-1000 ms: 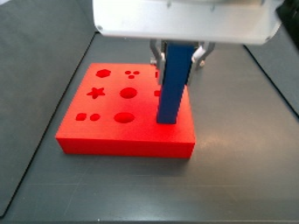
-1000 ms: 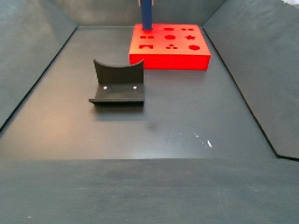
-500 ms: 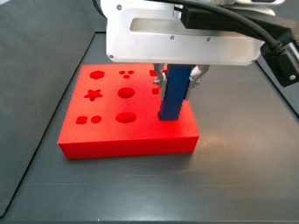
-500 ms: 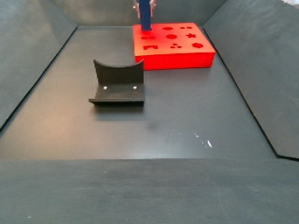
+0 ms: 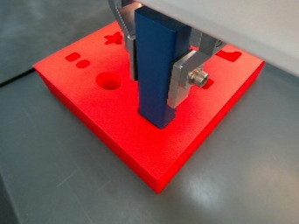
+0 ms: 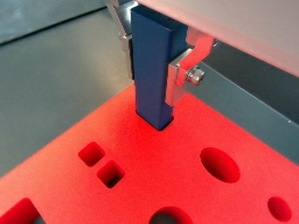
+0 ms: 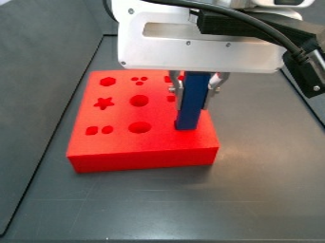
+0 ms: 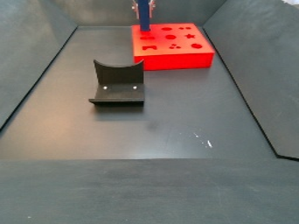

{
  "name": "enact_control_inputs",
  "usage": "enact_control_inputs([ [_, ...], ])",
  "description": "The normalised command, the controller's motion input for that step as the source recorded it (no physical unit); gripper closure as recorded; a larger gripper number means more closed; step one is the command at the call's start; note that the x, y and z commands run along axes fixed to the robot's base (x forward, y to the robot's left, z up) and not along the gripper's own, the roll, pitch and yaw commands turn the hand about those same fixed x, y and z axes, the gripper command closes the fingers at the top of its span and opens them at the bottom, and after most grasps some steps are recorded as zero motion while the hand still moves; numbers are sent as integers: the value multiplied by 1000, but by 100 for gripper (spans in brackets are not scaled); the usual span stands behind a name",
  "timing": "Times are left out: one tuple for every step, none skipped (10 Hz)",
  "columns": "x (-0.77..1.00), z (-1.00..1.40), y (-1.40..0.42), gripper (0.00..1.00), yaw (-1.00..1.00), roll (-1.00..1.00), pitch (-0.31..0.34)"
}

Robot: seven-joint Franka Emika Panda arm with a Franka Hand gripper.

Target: Insert the rectangle object.

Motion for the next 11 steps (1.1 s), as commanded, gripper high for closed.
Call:
enact_control_inputs([
  [-17, -211, 0, 100, -237, 0, -131],
  [-143, -86, 0, 100, -66, 24, 0],
  [-254, -569, 0, 100, 0, 169, 81],
  [-260, -983, -9, 100, 266, 124, 1],
  [-311, -1000, -20, 100, 520, 46, 0],
  [-269, -1000, -20, 100, 531, 3, 0],
  [-149, -334, 0, 100, 183, -117, -120],
  [0, -60, -17, 100, 0, 0, -23],
  [89, -534, -26, 100, -163, 63, -20],
  [394, -617, 0, 100, -620, 81, 0],
  [237, -143, 0, 100, -346, 0, 29],
])
